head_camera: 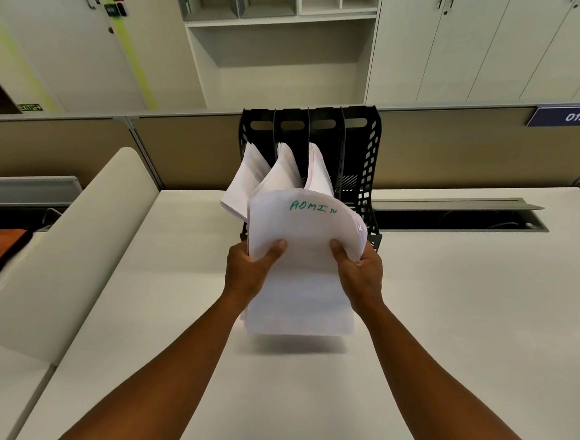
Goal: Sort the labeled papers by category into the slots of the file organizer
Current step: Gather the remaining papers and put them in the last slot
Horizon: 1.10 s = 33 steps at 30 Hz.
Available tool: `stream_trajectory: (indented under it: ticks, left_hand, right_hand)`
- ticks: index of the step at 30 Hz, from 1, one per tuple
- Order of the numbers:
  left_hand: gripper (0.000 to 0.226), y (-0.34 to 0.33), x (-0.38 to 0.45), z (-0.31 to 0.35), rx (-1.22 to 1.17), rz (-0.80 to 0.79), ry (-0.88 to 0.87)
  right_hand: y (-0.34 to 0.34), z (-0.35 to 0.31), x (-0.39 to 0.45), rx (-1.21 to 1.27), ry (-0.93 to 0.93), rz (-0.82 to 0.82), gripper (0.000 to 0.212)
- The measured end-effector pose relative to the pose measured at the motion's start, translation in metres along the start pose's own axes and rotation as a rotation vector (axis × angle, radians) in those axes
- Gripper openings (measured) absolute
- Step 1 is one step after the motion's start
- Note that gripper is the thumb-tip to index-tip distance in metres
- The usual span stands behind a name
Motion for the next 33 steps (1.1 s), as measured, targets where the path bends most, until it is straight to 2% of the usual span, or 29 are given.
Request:
stream_trajectory:
  ticks: [4, 8, 13, 17, 23, 29, 33]
  left_hand:
    - [0.062, -0.003, 0.002, -0.006, 0.023, 0.016, 0.018]
    - [0.066, -0.01, 0.002, 0.001, 0.003, 0.044, -0.012]
    - [0.058, -0.017, -0.003, -0.007, -0.024, 0.004, -0.006]
    - [0.06, -0.009, -0.006, -0.027, 0.019, 0.021, 0.032]
    - [0.054, -0.007, -0.007, -0.032, -0.024, 0.036, 0.034]
    - [0.057, -0.005, -0.005, -0.024, -0.065, 0.088, -0.005]
    - [0.059, -0.007, -0.004, -0.03, -0.021, 0.061, 0.024]
  right_hand:
    - [-0.008, -0.02, 0.0, 0.008, 0.061, 0.004, 0.017]
    - [-0.017, -0.033, -0.003, 0.027, 0.106, 0.031, 0.025]
    - [-0.026, -0.03, -0.01, -0.082, 0.159, -0.061, 0.03]
    - [-0.017, -0.012, -0.014, -0.149, 0.146, -0.088, 0.03]
    - [-0.012, 0.015, -0.018, -0.186, -0.016, -0.077, 0.034]
    - [-0.017, 0.001, -0.015, -0.126, 0.018, -0.049, 0.028]
    - [-0.019, 0.01, -0.017, -0.208, 0.01, -0.12, 0.035]
Point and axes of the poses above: each hand's wrist, its own x-axis towards the middle knuckle, its own y-axis out of the back of the hand, z = x × y, the point moved 6 cm from there along x, towards the middle knuckle, and after that the axes turned 4 degrees about y, right-handed, at the moved point
